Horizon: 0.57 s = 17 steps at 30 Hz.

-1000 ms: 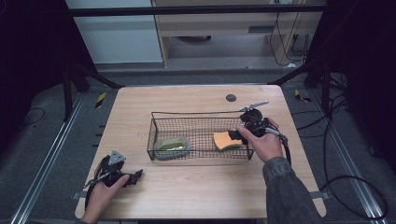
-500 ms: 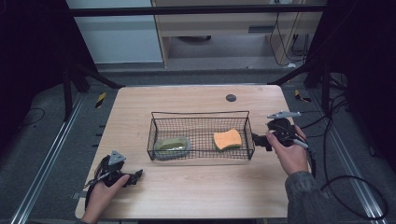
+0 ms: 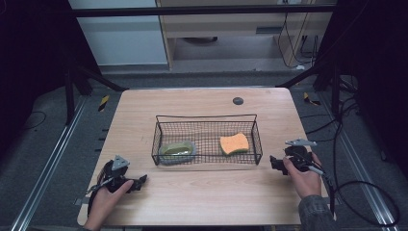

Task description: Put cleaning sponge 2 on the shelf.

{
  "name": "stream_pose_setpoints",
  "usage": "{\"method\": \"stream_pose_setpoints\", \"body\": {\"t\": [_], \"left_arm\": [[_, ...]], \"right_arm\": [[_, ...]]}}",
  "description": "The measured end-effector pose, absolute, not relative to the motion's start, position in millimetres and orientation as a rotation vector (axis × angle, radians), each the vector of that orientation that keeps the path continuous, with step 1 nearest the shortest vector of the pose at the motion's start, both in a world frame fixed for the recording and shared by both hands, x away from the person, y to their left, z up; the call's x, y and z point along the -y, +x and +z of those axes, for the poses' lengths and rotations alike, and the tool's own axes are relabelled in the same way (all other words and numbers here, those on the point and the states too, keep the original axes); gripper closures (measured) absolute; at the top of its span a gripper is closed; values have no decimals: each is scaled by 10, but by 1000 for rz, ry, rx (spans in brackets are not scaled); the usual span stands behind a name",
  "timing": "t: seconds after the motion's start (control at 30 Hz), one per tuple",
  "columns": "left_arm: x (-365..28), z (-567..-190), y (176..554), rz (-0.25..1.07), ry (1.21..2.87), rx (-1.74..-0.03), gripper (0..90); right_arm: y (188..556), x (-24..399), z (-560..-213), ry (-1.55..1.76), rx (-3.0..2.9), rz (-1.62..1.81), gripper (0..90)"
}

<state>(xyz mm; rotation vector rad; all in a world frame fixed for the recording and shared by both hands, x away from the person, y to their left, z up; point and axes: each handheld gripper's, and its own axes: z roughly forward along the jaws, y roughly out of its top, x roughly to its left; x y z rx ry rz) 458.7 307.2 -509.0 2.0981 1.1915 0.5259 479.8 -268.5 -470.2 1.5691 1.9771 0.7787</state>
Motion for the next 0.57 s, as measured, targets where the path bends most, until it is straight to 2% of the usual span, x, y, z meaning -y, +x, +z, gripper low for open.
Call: {"method": "stream_pose_setpoints", "body": {"t": [0.3, 0.57], "left_arm": [[-3072, -5090, 4587, 526, 2098, -1192, 0], [-3072, -5089, 4588, 525, 2100, -1190, 0]], "right_arm": [[4841, 2788, -5082, 1654, -1886, 805, 110], [4871, 2773, -5128, 1615, -1899, 822, 23]]}}
